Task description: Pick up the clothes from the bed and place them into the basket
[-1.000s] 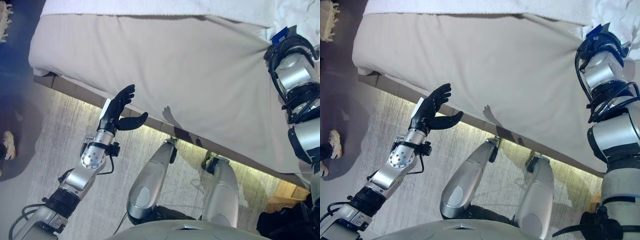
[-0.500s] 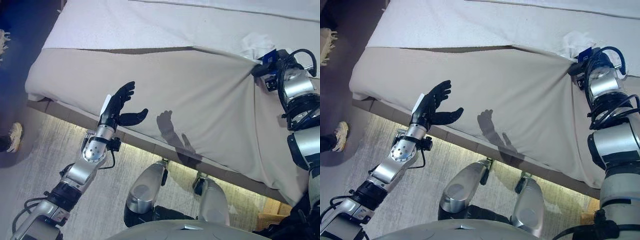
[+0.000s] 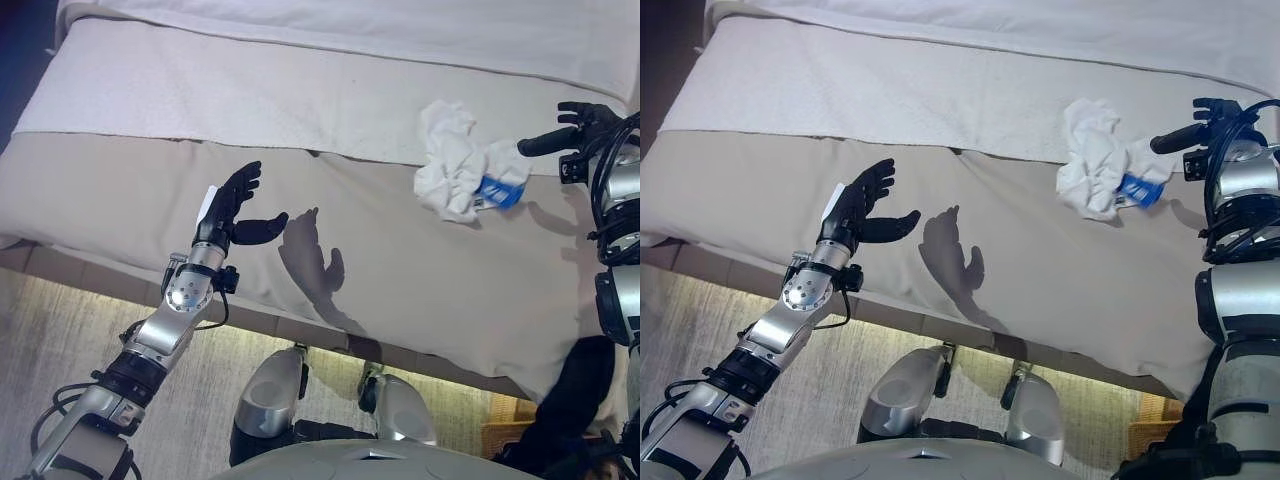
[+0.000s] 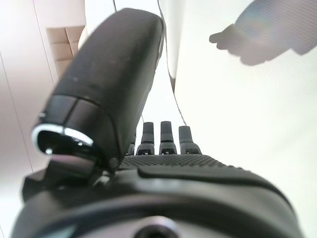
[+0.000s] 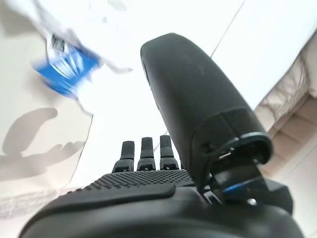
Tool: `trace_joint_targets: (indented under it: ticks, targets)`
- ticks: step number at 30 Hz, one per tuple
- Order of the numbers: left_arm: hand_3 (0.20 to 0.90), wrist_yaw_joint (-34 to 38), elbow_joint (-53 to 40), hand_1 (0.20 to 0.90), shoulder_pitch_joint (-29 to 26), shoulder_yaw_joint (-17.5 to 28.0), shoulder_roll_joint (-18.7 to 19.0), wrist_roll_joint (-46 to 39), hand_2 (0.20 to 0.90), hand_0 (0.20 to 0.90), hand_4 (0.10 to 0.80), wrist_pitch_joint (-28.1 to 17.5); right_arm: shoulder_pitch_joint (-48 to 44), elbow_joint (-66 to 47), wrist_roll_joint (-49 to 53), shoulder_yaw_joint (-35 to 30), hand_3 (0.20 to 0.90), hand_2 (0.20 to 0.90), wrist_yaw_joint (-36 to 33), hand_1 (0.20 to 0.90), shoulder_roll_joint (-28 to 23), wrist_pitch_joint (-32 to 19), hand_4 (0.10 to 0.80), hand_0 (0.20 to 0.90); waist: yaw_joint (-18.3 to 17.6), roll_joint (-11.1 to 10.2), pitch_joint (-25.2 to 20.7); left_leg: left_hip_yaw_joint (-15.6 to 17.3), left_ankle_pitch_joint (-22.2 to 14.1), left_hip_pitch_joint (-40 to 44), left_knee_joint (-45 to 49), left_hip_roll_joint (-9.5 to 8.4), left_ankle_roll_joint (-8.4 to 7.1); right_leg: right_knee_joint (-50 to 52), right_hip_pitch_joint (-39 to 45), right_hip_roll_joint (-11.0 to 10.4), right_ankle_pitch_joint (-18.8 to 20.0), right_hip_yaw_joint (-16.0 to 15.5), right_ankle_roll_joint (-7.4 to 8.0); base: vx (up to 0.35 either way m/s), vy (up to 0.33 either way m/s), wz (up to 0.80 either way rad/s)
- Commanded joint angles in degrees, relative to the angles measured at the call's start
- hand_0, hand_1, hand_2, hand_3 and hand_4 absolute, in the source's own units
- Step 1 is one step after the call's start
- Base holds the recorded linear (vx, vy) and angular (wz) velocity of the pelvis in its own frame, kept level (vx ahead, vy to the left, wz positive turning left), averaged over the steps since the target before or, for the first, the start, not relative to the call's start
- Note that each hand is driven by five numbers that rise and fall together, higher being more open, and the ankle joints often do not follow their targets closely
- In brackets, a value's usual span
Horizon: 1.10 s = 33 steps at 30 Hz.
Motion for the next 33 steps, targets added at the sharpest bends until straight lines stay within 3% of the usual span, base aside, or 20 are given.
trace_joint_targets:
  ticks: [1,6,7,8,16,27,33]
  targets:
    - [0.900,0.8,-1.6,0.900,2.8,3.3,-3.3,1.9,0.900,0.900,0.800,-5.4,3.9,-3.9,1.6,4.3,0.900,0.900,-0.3,0.900,-3.7,-4.5,0.800,0.900,-0.7,2.6,-11.3,-1.1,-3.4,-3.8,1.3,2.95,-1.34,3.2,-3.7,3.6,0.0,-0.5,-3.43,0.000,0.000,0.00]
    - [0.900,0.5,-1.6,0.900,2.7,3.7,-3.1,2.2,0.900,0.900,0.800,-5.3,5.1,-4.2,2.3,4.1,0.900,0.900,0.6,0.900,-3.6,-5.0,0.800,0.900,-0.7,2.5,-11.2,-1.6,-2.7,-3.4,-0.1,2.90,-1.06,2.8,-3.7,4.0,0.2,-0.3,-3.24,0.003,-0.009,-0.01]
    - [0.900,0.5,-1.8,0.900,2.7,3.8,-3.0,2.1,0.900,0.900,0.800,-5.3,5.2,-4.1,2.4,3.9,0.856,0.862,-0.1,0.862,-3.7,-5.2,0.756,0.862,-0.7,2.6,-11.1,-1.6,-2.6,-3.4,-0.4,2.91,-1.02,2.8,-3.8,4.1,0.3,-0.3,-3.22,-0.034,-0.024,0.00]
    - [0.900,0.5,-2.0,0.900,2.7,3.8,-2.9,2.0,0.900,0.900,0.800,-5.2,5.2,-4.1,2.1,3.9,0.900,0.900,-0.5,0.900,-3.8,-5.4,0.800,0.900,-0.7,2.6,-11.0,-1.7,-2.5,-3.4,-0.6,2.85,-0.98,2.8,-3.9,4.2,0.3,-0.4,-3.19,-0.036,-0.021,0.00]
    - [0.900,0.6,-2.0,0.900,2.9,3.5,-2.8,1.9,0.900,0.900,0.800,-6.2,3.9,-5.1,-4.6,6.0,0.900,0.900,-5.0,0.900,-4.3,-5.8,0.800,0.900,-0.1,3.3,-10.3,-2.7,-1.6,-3.9,-1.6,2.35,-0.97,2.7,-4.6,4.5,0.4,-1.0,-3.28,-0.004,-0.012,0.00]
    - [0.900,-0.5,-4.1,0.900,2.0,0.8,-2.7,1.2,0.900,0.900,0.800,-10.2,-10.2,-3.8,-8.5,14.6,0.900,0.900,-15.0,0.900,-5.0,-2.4,0.800,0.900,2.2,8.0,-3.0,-5.5,0.6,-11.8,1.4,-0.03,-1.80,8.0,-12.1,4.3,-1.0,-3.9,-5.12,-0.047,-0.026,0.09]
    - [0.900,-2.6,-6.3,0.900,3.0,0.1,-1.4,0.9,0.900,0.900,0.800,-11.8,-15.7,-3.3,-9.1,17.6,0.900,0.900,-16.4,0.900,-5.4,0.8,0.800,0.900,3.4,10.3,0.8,-5.8,1.1,-18.3,5.9,-1.77,-1.40,15.6,-19.5,3.4,-3.2,-4.9,-5.67,0.000,-0.060,0.20]
